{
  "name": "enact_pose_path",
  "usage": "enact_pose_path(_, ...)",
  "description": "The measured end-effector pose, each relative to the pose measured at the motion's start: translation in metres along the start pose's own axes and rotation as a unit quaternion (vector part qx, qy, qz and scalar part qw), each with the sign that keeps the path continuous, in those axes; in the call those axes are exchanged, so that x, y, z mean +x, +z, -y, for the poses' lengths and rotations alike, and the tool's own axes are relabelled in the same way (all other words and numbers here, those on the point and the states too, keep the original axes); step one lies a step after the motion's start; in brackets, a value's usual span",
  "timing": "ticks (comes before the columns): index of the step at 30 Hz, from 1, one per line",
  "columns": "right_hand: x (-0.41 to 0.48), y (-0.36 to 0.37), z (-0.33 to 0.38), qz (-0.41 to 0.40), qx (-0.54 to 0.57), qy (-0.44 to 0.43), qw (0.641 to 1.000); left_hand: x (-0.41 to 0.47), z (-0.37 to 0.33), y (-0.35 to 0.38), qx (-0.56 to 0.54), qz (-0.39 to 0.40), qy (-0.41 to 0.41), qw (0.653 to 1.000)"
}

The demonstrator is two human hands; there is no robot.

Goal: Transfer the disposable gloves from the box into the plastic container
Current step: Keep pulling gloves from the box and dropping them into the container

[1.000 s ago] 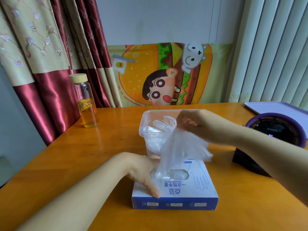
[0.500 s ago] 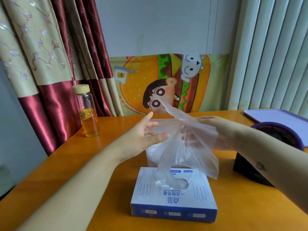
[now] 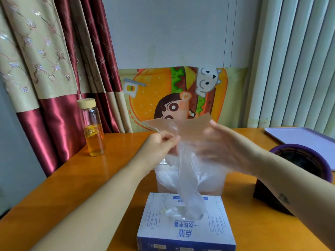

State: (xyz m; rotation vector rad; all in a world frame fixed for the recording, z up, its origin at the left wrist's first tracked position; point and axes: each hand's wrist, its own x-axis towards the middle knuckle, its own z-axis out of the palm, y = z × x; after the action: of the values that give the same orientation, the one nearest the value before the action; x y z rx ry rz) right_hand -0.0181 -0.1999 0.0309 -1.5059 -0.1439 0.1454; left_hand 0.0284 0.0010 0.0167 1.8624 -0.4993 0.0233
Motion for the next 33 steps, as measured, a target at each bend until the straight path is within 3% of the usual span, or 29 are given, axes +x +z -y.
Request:
enact_pose_path(4,-0.002,-0.001,0.017,-0.006,-0.032,-0.088,0.996,0.007,0.003,-0.012,0.040,-0.047,-0.011,0.998)
enact_pose_path(10,0.012,0.016,0.023,0.001,-0.223,-0.099,0.970,0.011,0.004,-0.028,0.044,-0.058,-0.034,0.997)
enact_pose_path(16,0.044,0.020,0.015,-0.051,-0.344,-0.104,0.932,0.015,0.012,-0.070,0.036,0.019,-0.136,0.990)
enact_pose_path(19,0.056,0.017,0.005,-0.056,-0.403,-0.084,0.909,0.026,0.028,-0.085,0.164,-0.013,-0.154,0.974)
enact_pose_path(21,0.061,0.010,-0.002,-0.065,-0.450,-0.063,0.888,0.033,0.032,-0.086,0.302,-0.063,-0.135,0.941)
enact_pose_path(24,0.069,-0.005,-0.011,-0.087,-0.513,-0.027,0.853,0.035,0.021,-0.070,0.474,-0.153,-0.006,0.867)
enact_pose_path(26,0.072,-0.013,-0.016,-0.097,-0.553,-0.005,0.828,0.036,0.007,-0.049,0.458,-0.094,0.084,0.880)
enact_pose_path(29,0.075,-0.019,-0.022,-0.100,-0.621,0.026,0.777,0.038,-0.004,-0.013,0.432,0.108,0.049,0.894)
enact_pose_path(31,0.078,-0.021,-0.027,-0.099,-0.660,0.041,0.743,0.045,-0.003,0.002,0.471,0.200,0.004,0.859)
enact_pose_path(33,0.081,-0.023,-0.031,-0.100,-0.692,0.048,0.713,0.054,-0.001,0.011,0.511,0.245,-0.026,0.824)
